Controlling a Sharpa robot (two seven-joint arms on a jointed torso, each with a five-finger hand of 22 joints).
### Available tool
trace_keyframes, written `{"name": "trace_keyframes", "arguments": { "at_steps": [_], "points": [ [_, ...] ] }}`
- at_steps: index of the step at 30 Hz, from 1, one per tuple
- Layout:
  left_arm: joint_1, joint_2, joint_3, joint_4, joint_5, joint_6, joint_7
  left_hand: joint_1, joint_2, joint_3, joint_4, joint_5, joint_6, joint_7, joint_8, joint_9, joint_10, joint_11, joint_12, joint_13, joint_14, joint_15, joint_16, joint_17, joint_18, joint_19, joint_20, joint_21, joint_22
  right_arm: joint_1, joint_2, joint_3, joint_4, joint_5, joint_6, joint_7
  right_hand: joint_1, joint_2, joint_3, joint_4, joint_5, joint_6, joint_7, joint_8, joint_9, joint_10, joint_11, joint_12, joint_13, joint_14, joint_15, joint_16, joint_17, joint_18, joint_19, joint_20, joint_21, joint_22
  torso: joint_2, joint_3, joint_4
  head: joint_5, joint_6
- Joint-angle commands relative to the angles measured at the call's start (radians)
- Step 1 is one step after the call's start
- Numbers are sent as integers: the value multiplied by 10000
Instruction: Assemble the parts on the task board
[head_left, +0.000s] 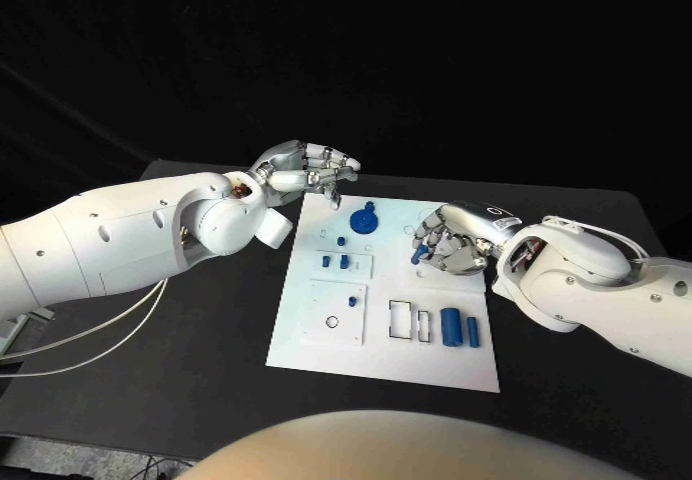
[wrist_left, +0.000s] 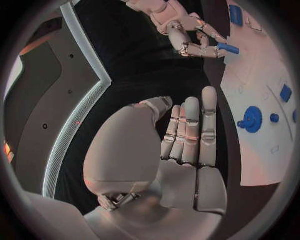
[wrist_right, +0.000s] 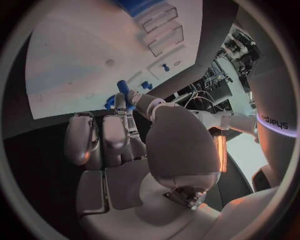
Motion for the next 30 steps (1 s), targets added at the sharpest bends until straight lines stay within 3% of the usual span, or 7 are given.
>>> {"name": "trace_keyframes", "arguments": {
  "at_steps": [1,7,13,21,30],
  "points": [
    [1,35,4,-8,19,201,44,-79,-15,25,-19,-64,-67,-32,40,15,-90,6,-36,-4,-23,80,-59,14,145,-39,62,33,0,79,-48,20,303,472,-261,82,-64,23,47,44,-47,74,-141,496,638,22,-41,-69,12,-12,-71,17,-15,-193,4,-53,24,8,4,1,-2,10,0],
    [0,59,4,-33,18,256,20,-79,-15,25,-19,-64,-67,-32,40,15,-90,6,-36,-4,-23,80,-59,14,145,-39,62,33,0,78,281,35,662,623,-309,243,-67,20,53,43,-32,56,-138,501,648,13,-42,-85,12,-19,-70,0,-46,-185,-16,-53,-9,-20,12,15,-10,30,0],
    [0,121,4,-70,18,289,17,-90,-14,30,-24,-65,-71,-30,46,17,-90,8,-35,-2,-23,81,-59,16,145,-39,62,33,-1,-231,1138,33,758,473,-327,465,-56,29,80,29,-7,18,-121,509,667,-2,-36,-114,12,-32,-69,-32,-98,-170,-52,-55,-69,-69,23,13,10,72,0],
    [-1,175,3,-101,18,301,22,-96,-13,32,-27,-65,-74,-29,48,17,-91,9,-34,-2,-23,82,-59,17,145,-39,62,32,-1,-670,1993,5,629,334,-272,589,-67,32,91,33,-1,-17,-104,508,677,-16,-24,-136,12,-37,-63,-41,-113,-163,-69,-53,-99,-93,27,5,23,137,0],
    [-3,214,3,-108,40,328,25,-110,-10,35,-29,-66,-78,-27,54,19,-92,11,-33,-1,-26,83,-60,19,144,-40,63,31,-2,-1045,2378,-36,202,257,-50,618,-63,20,97,17,8,-40,-94,512,688,-33,-16,-158,12,-48,-57,-72,-164,-153,-95,-51,-143,-130,13,3,4,236,0]
  ]
}}
